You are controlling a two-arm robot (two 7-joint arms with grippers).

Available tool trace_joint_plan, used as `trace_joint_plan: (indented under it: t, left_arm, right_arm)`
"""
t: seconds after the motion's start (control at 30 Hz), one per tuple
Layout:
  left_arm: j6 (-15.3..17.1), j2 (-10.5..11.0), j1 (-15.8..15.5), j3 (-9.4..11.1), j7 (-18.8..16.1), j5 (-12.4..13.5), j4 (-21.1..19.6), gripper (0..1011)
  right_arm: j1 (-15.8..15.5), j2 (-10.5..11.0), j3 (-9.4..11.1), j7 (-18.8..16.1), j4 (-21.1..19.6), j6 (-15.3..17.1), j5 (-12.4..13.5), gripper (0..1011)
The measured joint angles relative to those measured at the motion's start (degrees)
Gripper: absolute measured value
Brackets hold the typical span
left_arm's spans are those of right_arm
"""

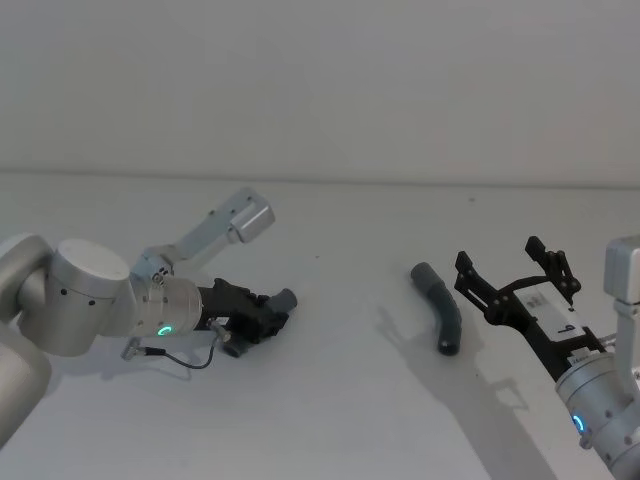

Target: Use both hands to pick up one end of the pipe from the table, align the ends, and insert them.

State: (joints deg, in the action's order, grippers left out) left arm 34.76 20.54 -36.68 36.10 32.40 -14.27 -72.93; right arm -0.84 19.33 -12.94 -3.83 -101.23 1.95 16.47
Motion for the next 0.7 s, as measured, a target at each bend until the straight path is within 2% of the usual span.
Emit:
trace_joint_plan:
  t: [0.17, 0.37, 0.57, 0.7]
  left_arm:
    - [0.0, 0.0, 0.0, 0.0, 0.0, 0.0, 0.0, 366]
    - [0.0, 0.0, 0.0, 0.0, 0.0, 0.0, 0.0, 366]
    - [0.1, 0.0, 0.0, 0.0, 0.1, 0.0, 0.0, 365]
    - [0.1, 0.0, 0.0, 0.0, 0.1, 0.0, 0.0, 365]
  right_arm:
    - [0.0, 0.0, 0.0, 0.0, 0.0, 0.1, 0.0, 1001]
    - [0.7, 0.3, 0.3, -0.8, -0.3, 1.9, 0.6, 1001]
    - [2.3, 1.0, 0.5, -2.5, -0.6, 6.5, 2.1, 1001]
    - [4.0, 1.7, 0.5, -3.9, -0.7, 10.9, 3.3, 1001]
